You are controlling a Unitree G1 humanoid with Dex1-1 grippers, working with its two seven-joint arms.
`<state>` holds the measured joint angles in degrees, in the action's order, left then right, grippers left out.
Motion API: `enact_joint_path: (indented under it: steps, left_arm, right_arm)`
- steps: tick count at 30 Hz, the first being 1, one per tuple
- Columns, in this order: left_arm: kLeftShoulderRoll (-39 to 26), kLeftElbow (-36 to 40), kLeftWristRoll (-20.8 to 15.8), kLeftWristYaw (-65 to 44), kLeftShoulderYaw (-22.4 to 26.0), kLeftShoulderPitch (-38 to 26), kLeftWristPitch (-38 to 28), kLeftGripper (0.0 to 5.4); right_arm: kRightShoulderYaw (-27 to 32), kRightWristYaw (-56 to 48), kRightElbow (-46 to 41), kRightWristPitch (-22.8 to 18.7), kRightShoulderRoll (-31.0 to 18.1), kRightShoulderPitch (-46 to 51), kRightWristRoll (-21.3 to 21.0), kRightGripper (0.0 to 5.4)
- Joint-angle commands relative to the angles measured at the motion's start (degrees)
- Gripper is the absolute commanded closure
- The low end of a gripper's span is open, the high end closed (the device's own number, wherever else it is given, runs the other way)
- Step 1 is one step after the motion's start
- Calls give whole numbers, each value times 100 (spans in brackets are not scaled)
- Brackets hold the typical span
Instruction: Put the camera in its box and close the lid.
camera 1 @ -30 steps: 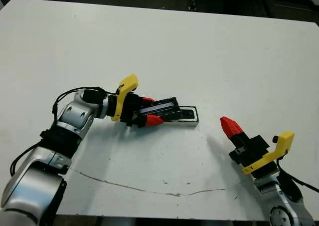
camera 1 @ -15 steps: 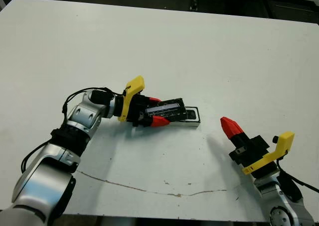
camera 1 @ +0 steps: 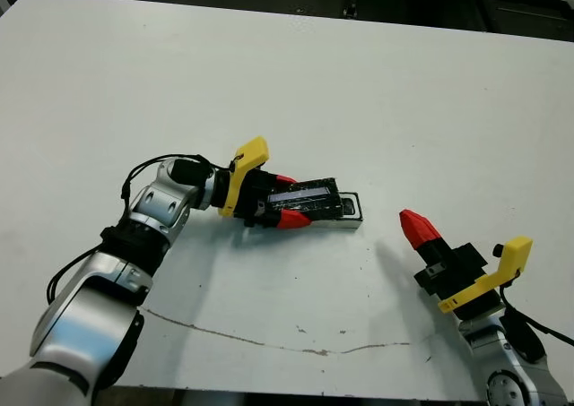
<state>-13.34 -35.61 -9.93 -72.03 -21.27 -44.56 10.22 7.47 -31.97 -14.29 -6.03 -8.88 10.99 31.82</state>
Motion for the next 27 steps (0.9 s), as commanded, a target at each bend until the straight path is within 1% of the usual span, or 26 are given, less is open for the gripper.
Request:
enact_joint_path:
  steps: [1, 7, 11, 14, 18, 20, 27]
  left_arm:
    - [580, -169, 173, -480, -544, 239, 115, 225]
    - [730, -315, 242, -634, -613, 124, 16, 225]
    - [872, -662, 276, -765, -599, 8, -122, 225]
    - [1066, -998, 293, -806, -559, -96, -218, 225]
    - [1314, -1365, 290, -815, -505, -197, -437, 225]
    - [1399, -1470, 296, -791, -490, -239, -566, 225]
    - [1676, -1705, 331, -783, -474, -401, -668, 225]
  right_arm:
    - [99, 1, 65, 51, -55, 7, 16, 540]
    - [146, 20, 78, 127, -55, -12, -28, 540]
    - [185, 27, 91, 173, -49, -30, -19, 540]
    - [259, 68, 74, 57, -68, -57, 77, 540]
    - [349, 45, 115, 37, -115, -106, 135, 540]
    - [387, 71, 102, 0, -137, -115, 151, 540]
    - [485, 87, 115, 15, -141, -153, 195, 540]
